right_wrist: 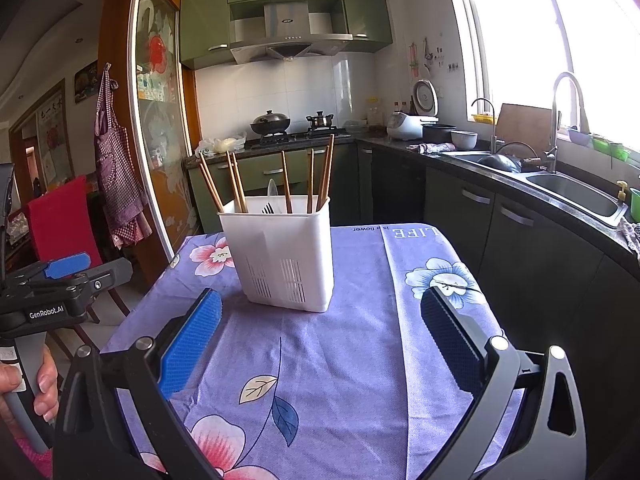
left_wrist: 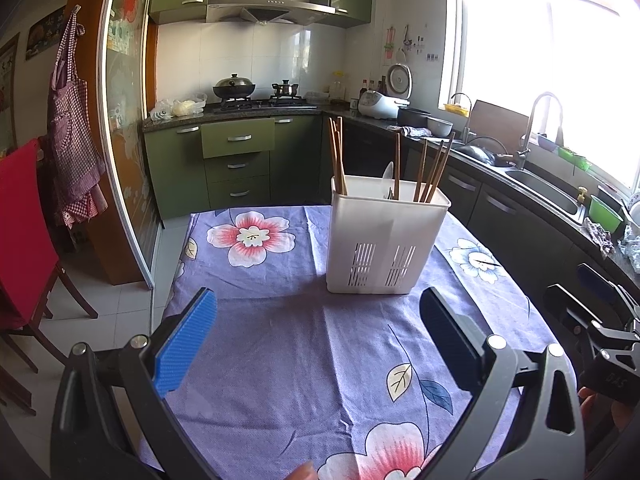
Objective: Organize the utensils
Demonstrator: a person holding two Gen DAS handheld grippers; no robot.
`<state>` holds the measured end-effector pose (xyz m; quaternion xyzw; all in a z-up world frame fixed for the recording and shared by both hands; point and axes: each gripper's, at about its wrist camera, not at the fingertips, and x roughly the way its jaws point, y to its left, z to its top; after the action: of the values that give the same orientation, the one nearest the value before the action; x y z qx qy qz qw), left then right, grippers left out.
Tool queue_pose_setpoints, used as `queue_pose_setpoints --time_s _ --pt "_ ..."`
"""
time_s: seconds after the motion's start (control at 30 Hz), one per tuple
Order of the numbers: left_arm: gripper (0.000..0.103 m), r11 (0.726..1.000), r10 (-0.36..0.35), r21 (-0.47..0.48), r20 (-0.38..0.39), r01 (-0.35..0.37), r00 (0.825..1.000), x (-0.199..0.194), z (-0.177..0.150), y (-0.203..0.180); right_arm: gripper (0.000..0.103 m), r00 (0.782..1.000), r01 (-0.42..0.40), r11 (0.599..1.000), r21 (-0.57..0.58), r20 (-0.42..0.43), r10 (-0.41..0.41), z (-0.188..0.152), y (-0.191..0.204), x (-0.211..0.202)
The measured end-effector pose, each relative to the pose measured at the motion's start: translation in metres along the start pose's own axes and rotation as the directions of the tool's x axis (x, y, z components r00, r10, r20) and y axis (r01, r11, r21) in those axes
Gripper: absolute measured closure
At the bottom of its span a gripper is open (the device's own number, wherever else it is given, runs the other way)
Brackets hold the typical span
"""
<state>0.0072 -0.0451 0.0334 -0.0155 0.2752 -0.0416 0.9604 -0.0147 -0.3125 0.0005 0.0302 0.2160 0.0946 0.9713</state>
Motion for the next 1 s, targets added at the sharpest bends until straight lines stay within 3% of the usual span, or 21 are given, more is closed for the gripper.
queue_pose_setpoints --time_s 1.0 --pt "0.006 1.0 0.02 0.005 0.005 -0.02 1.0 -0.0001 0.0008 0.0001 0.005 1.0 -0.008 1.0 0.0 -0.012 0.008 -0.0049 0.0042 0.0067"
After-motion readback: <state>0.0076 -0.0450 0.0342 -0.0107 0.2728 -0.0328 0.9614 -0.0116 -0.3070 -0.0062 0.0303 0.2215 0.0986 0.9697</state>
